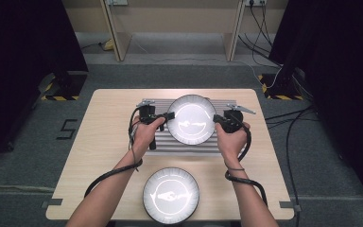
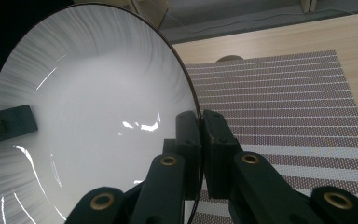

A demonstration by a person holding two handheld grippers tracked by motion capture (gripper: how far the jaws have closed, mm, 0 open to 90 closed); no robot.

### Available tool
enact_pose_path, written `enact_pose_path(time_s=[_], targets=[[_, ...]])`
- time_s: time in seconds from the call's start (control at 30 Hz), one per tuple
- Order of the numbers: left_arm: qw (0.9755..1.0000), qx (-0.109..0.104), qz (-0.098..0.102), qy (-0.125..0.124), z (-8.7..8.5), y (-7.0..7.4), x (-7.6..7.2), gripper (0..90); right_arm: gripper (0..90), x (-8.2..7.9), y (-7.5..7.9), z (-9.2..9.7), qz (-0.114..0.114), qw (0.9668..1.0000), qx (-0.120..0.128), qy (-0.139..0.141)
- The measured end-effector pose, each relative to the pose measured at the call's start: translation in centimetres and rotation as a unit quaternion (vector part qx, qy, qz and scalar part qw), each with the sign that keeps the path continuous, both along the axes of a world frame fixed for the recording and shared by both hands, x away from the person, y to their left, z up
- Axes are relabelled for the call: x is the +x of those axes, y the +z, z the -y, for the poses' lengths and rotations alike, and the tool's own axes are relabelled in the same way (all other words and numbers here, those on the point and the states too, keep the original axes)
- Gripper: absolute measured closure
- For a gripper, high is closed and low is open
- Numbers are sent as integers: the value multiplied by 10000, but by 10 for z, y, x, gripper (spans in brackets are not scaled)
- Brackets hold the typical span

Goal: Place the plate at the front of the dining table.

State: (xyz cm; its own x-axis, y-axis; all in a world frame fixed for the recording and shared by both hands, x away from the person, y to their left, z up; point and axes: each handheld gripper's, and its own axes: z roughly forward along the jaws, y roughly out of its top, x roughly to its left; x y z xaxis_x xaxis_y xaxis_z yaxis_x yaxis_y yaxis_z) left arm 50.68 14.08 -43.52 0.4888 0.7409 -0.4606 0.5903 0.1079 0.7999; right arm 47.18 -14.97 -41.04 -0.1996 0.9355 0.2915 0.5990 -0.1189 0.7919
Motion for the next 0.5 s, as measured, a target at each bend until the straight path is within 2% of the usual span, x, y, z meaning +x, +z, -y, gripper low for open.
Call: enact_pose_path(time_s=[0.13,0.5], targets=[[9999,-93,19,53,1,2,1,814,862,2,-1,3,-29,9999,122,-27],[9999,-114,14,61,3,3,7,813,863,7,2,3,22,10000,80,-43]])
